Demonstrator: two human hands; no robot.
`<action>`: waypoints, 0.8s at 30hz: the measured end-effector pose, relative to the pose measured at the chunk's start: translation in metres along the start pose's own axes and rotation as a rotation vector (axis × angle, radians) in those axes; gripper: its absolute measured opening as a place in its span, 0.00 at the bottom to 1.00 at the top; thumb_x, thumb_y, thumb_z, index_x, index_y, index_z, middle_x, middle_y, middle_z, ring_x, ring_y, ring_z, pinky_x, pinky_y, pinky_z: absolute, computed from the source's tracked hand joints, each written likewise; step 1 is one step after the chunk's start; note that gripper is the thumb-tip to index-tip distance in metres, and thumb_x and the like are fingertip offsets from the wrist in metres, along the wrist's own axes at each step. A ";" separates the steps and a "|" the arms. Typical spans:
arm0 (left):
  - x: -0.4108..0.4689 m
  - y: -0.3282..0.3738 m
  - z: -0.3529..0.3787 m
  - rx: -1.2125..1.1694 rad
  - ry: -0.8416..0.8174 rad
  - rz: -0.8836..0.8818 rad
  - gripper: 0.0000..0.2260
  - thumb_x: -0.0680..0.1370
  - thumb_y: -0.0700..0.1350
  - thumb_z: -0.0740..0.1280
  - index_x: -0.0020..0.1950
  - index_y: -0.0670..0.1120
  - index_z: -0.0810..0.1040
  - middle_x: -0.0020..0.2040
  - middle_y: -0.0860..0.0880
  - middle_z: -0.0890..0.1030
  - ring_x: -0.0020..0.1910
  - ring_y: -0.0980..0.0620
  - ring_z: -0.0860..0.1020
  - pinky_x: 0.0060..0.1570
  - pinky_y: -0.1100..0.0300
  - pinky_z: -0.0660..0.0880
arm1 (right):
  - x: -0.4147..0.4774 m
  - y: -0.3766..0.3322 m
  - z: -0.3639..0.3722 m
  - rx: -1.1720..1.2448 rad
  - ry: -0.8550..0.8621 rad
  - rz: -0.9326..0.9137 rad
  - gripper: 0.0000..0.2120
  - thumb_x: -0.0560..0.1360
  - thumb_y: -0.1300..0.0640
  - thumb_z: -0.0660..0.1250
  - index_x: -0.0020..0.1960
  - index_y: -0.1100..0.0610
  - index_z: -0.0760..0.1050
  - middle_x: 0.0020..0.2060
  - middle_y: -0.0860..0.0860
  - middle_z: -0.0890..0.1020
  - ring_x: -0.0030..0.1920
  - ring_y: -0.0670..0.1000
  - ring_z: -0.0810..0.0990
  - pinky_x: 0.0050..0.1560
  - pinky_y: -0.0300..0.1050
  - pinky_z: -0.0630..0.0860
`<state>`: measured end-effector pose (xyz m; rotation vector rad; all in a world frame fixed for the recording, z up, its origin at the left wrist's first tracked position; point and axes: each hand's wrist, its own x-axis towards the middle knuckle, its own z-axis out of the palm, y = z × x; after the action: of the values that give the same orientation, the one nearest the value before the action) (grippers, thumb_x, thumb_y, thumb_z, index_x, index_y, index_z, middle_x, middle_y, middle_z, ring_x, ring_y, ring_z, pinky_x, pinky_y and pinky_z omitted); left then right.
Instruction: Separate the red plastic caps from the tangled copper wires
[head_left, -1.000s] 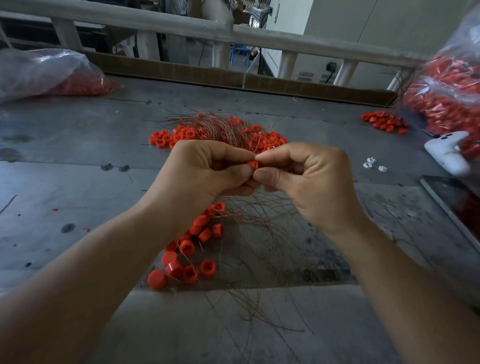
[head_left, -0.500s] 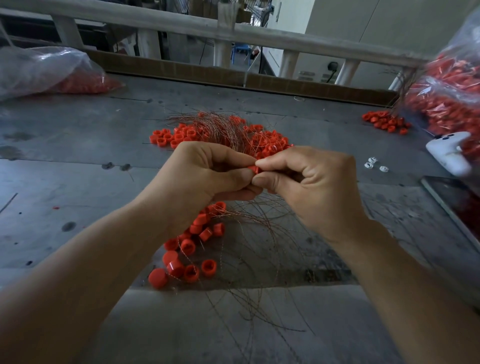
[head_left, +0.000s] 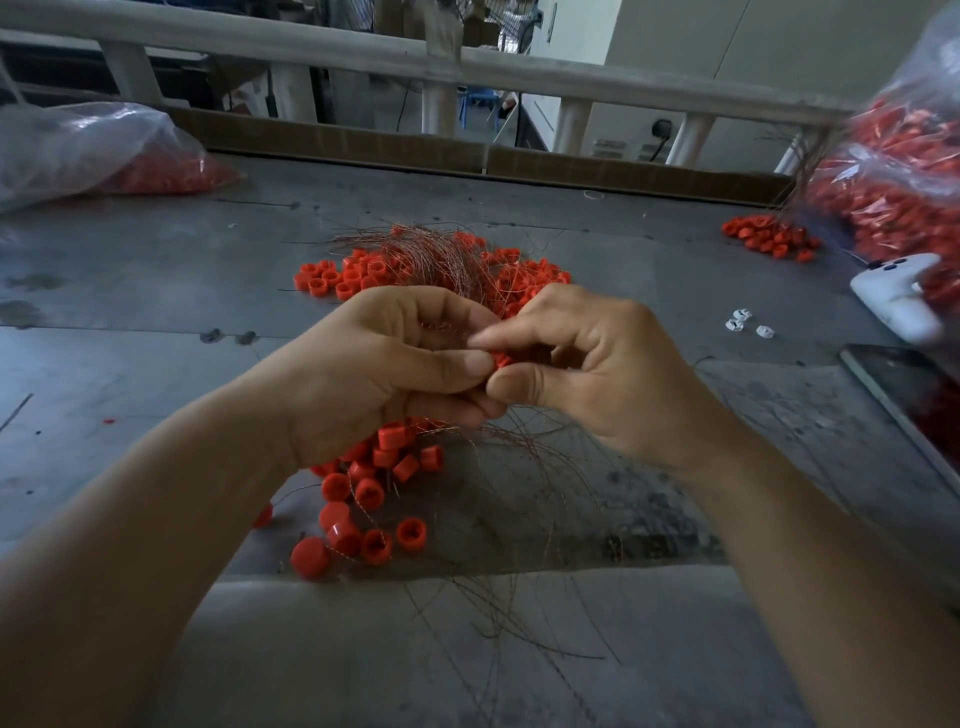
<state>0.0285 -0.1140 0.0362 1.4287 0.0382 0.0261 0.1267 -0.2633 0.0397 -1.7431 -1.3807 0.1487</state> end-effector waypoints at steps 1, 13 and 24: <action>0.000 0.000 0.000 -0.001 -0.005 -0.011 0.13 0.63 0.37 0.68 0.47 0.41 0.77 0.34 0.44 0.82 0.33 0.51 0.82 0.31 0.65 0.78 | 0.000 0.001 -0.001 -0.025 -0.037 -0.001 0.11 0.65 0.48 0.68 0.48 0.45 0.76 0.39 0.44 0.76 0.41 0.40 0.75 0.41 0.30 0.70; -0.001 -0.003 0.015 0.250 0.089 0.208 0.27 0.60 0.51 0.71 0.58 0.55 0.70 0.38 0.44 0.84 0.37 0.48 0.83 0.35 0.63 0.78 | -0.002 -0.002 0.004 -0.141 0.033 -0.021 0.08 0.70 0.61 0.69 0.40 0.50 0.71 0.36 0.41 0.72 0.37 0.38 0.71 0.39 0.28 0.66; -0.004 -0.001 0.016 0.270 0.087 0.232 0.23 0.64 0.47 0.69 0.59 0.53 0.72 0.36 0.43 0.84 0.33 0.48 0.83 0.32 0.62 0.78 | -0.002 -0.003 0.010 -0.085 0.058 -0.016 0.09 0.69 0.62 0.68 0.39 0.49 0.71 0.36 0.41 0.72 0.38 0.37 0.72 0.39 0.28 0.68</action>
<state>0.0256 -0.1306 0.0374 1.6948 -0.0548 0.2835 0.1182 -0.2596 0.0354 -1.7918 -1.3761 0.0314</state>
